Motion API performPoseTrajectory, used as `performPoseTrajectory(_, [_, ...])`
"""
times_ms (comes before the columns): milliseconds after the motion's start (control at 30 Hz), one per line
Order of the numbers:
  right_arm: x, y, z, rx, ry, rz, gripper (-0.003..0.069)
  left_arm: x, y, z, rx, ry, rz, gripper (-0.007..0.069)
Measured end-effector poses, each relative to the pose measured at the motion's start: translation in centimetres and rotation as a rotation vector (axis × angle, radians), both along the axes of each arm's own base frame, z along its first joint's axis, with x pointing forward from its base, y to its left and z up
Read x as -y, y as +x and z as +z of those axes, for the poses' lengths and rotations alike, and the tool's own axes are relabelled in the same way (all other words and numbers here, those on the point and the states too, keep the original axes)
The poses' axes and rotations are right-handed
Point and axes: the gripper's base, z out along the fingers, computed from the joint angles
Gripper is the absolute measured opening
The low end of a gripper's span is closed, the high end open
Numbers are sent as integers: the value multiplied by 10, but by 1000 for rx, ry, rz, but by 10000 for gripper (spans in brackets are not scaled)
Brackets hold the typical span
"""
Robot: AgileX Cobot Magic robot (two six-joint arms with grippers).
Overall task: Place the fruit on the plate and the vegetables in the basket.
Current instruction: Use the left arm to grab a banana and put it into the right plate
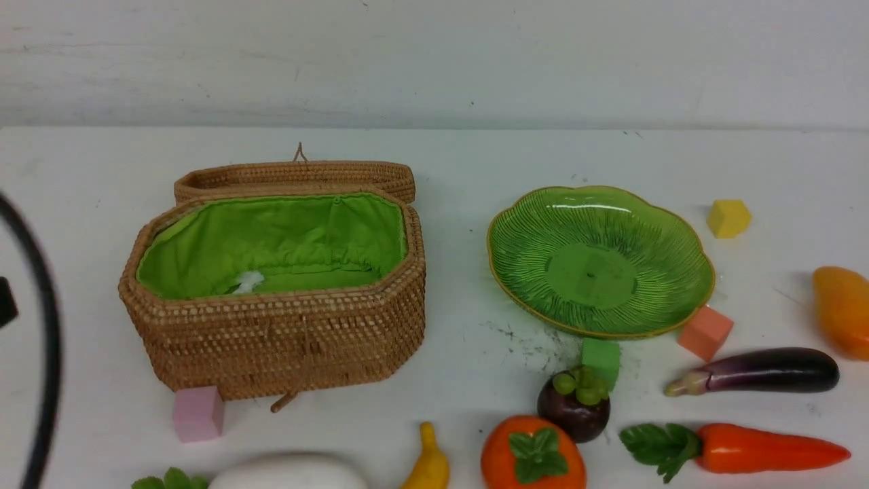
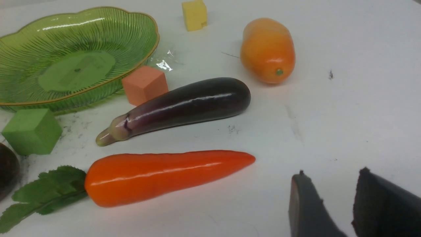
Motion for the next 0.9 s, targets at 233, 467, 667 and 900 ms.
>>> performPoseTrajectory(233, [0,0,0,0,0,0,242,28,56,-26,-367,58,-319,238])
performPoseTrajectory(467, [0,0,0,0,0,0,242,83,92,-38,-528,124,-701,267])
performPoseTrajectory(667, [0,0,0,0,0,0,242,159,106,-72,-629,334,-851,408])
performPoseTrajectory(900, [0,0,0,0,0,0,242,208,123,-122,-668,566,-908,544])
